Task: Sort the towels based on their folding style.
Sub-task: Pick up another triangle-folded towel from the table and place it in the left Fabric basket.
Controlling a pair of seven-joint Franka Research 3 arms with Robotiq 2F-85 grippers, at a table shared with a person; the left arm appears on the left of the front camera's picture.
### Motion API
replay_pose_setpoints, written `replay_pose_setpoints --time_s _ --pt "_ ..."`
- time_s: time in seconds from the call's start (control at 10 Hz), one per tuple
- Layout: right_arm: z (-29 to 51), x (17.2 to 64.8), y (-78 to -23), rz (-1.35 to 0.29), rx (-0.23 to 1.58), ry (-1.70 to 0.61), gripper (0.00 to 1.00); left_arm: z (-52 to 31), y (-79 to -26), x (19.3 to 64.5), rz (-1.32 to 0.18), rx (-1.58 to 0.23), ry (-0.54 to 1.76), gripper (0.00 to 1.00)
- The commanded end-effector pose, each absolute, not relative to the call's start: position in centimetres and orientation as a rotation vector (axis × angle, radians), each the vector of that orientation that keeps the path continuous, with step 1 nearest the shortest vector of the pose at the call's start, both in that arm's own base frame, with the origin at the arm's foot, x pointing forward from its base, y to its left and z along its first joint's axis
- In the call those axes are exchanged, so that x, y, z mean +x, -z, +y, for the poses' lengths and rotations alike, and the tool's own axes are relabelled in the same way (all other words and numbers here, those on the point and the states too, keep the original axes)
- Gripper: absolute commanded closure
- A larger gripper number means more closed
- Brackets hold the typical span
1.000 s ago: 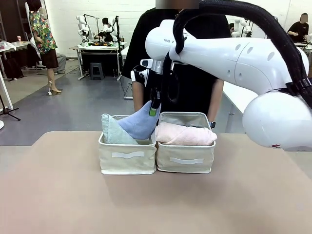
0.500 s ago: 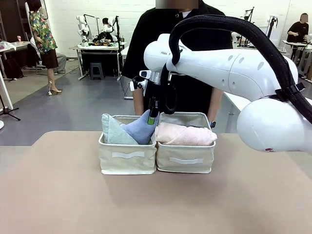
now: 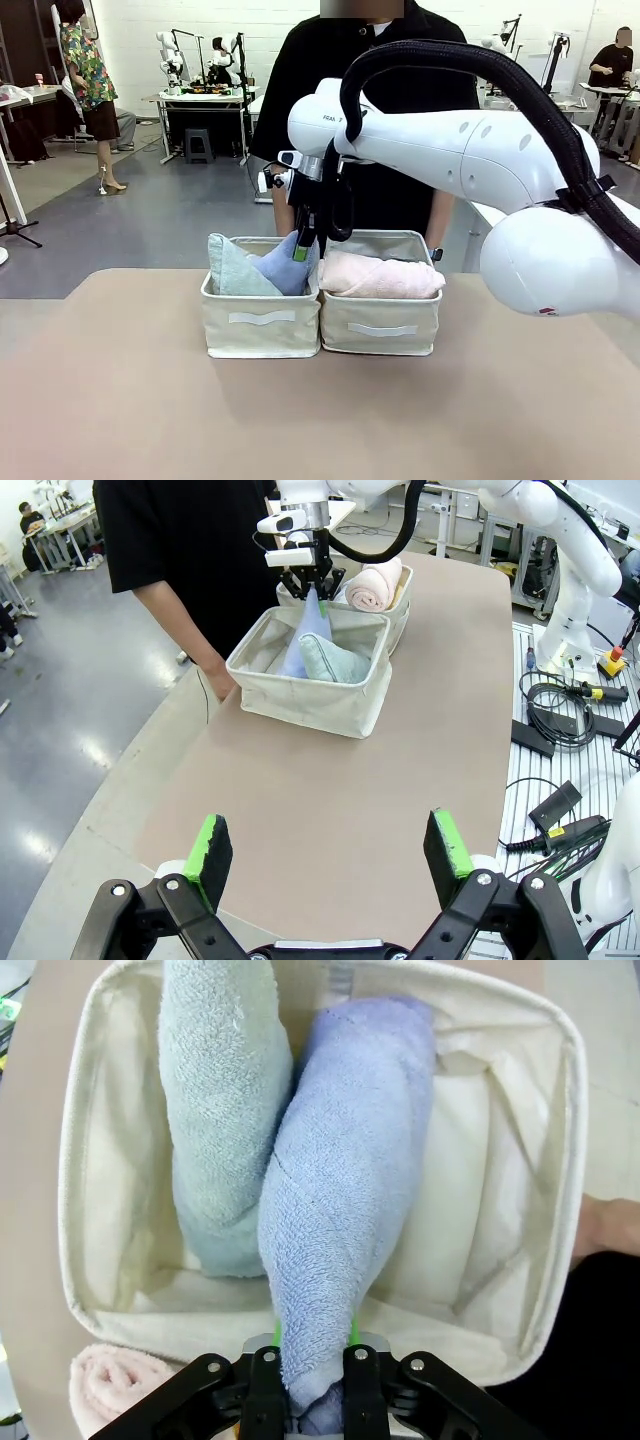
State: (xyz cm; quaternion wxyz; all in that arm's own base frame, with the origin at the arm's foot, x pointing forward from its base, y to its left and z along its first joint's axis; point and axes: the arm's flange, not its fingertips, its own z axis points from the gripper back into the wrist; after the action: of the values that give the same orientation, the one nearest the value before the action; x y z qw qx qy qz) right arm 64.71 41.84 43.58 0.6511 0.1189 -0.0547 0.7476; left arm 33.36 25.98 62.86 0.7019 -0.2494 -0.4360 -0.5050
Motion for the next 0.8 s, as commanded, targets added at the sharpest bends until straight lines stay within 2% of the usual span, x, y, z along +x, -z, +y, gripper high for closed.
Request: replay_pose_setpoints --time_s 0.0,0.1,0.2,0.3,0.7 --pt "42.93 65.5 -44.01 -0.145 0.304 -1.674 0.81 26.06 -62.98 33.17 -0.978 -0.559 1.129 0.0" --pt "42.93 65.48 -44.08 -0.142 0.307 -1.676 0.38 26.06 -62.98 33.17 -0.978 -0.559 1.129 0.0" --pt "42.94 65.39 -44.42 -0.147 0.31 -1.678 0.22 26.06 -62.98 33.17 -0.978 -0.559 1.129 0.0" --pt "42.89 65.34 -44.77 -0.156 0.311 -1.675 0.0 26.06 -62.98 33.17 -0.978 -0.559 1.129 0.0" --pt "42.78 65.36 -44.82 -0.154 0.314 -1.674 0.0 26.06 -62.98 33.17 -0.978 -0.559 1.129 0.0"
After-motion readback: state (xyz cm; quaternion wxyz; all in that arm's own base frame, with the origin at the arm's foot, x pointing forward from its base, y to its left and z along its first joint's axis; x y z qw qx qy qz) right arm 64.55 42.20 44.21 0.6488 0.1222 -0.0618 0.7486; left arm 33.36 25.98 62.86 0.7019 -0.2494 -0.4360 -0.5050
